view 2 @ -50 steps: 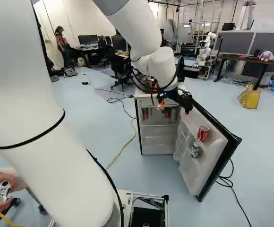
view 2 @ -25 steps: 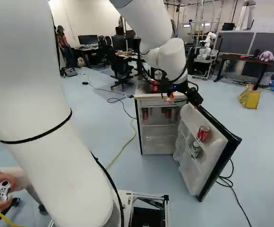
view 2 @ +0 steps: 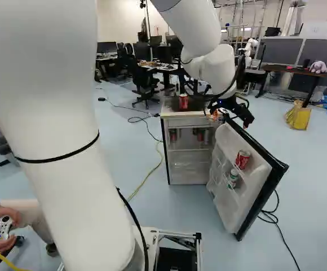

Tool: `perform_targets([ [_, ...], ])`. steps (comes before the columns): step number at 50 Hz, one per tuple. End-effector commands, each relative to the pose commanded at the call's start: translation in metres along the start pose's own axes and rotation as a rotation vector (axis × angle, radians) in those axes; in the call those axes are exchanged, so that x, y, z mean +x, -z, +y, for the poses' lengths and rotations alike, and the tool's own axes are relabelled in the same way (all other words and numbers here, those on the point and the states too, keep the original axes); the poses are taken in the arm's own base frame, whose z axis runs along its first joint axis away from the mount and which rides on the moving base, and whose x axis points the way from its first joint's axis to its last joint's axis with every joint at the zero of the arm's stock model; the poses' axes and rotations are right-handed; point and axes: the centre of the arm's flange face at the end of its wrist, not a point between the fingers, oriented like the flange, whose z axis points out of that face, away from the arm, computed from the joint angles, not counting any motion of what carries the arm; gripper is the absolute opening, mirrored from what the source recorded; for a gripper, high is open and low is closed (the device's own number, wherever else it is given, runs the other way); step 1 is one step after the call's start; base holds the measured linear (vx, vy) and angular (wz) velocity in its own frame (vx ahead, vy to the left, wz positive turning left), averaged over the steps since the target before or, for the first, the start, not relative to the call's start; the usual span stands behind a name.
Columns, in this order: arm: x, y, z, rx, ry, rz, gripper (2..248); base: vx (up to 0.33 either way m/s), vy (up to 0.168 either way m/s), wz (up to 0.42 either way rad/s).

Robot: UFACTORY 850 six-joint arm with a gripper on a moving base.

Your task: Grab a drink from the fridge

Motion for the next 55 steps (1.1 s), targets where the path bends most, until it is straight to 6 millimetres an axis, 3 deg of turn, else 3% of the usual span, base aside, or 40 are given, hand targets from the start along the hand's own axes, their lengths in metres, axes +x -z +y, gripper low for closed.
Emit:
perform_targets([
  [55, 0.048, -0.033, 0.083, -0.078, -0.116, 0.014, 247, 0.0, 0.0, 0.0],
])
